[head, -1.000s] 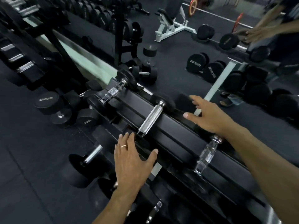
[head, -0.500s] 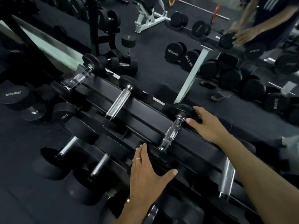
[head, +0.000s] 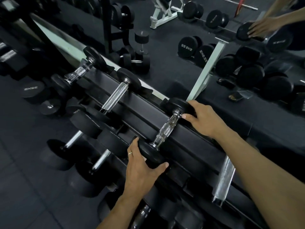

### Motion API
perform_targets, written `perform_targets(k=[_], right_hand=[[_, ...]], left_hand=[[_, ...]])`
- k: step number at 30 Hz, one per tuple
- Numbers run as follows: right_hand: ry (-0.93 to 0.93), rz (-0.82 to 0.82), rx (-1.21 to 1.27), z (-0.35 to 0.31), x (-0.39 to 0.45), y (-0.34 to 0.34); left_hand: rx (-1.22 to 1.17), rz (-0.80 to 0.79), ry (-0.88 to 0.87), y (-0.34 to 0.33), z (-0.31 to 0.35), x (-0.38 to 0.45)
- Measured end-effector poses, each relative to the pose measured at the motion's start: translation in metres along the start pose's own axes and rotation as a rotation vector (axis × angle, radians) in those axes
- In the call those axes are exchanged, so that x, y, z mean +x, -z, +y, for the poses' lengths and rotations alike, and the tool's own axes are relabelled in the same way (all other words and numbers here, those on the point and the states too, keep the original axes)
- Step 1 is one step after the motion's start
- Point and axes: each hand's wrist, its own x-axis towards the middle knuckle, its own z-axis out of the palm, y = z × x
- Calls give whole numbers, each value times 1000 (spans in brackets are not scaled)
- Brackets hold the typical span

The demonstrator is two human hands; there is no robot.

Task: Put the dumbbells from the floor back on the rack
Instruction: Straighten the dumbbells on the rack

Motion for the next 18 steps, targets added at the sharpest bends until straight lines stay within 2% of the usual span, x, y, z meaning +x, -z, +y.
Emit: perform_targets(k=[4,11,18], right_hand=[[-16,1,4,-5,-8,-2],[-17,74,-96,3,-63,3],[-46,131,-176,26,-121,20]], left_hand=[[31,12,-4,5,5,-4],[83,133,-111,-1,9,-50],[143,15,-218,-33,4,-105]])
